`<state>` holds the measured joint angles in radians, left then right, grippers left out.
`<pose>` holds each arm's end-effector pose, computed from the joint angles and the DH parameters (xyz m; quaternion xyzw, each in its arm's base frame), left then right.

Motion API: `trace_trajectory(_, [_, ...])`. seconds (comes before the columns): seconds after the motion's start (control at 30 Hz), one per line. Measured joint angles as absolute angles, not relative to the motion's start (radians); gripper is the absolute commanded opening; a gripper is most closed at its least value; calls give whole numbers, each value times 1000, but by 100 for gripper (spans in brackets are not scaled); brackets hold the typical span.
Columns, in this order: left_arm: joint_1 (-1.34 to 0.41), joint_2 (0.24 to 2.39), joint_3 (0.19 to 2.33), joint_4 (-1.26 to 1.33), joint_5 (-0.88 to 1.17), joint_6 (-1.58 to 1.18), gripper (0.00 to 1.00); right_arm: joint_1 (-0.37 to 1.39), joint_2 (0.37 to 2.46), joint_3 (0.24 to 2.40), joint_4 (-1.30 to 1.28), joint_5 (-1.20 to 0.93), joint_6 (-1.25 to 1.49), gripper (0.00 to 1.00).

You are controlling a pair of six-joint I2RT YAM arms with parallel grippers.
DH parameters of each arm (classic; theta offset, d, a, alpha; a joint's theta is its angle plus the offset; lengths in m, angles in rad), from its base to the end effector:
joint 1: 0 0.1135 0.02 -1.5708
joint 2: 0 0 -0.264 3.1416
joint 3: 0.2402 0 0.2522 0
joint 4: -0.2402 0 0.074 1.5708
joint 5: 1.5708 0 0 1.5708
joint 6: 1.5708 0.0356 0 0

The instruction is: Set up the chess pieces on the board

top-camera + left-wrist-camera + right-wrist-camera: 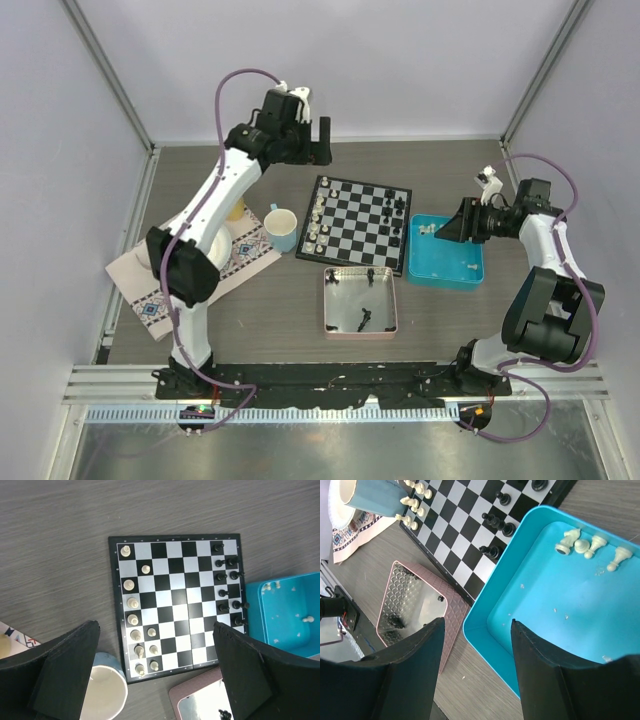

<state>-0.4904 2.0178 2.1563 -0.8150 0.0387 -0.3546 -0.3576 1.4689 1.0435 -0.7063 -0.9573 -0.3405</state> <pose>0.3997 -0.2150 0.3762 0.0695 0.8989 -0.1932 0.3871 0.2736 -0.0712 0.2442 -0.0929 0.8671 0.3563 0.3354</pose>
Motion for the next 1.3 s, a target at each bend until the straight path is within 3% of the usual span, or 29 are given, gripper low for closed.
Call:
trace_trajectory(0.6, [-432,1216,1226,-255,2,-310,100,-358,1347,1175,-783,-888,-389,61])
trace_trajectory(0.77, [-423,1035,1078,-172,53,-311,100,-355,1301,1167,-749,-887,-415,62])
trace_trajectory(0.93, [-423,926,942,-110,129,-313,100,-346,1279,1110,-765,-930,-650,68])
trace_trajectory(1.1, [-423,927,865,-75,187,-338,100,-288,1324,1052,-764,-884,-770,61])
trace_trajectory(1.3, [-423,978,854,-7,225,-368,100,-121,1384,990,-549,-613,-525,46])
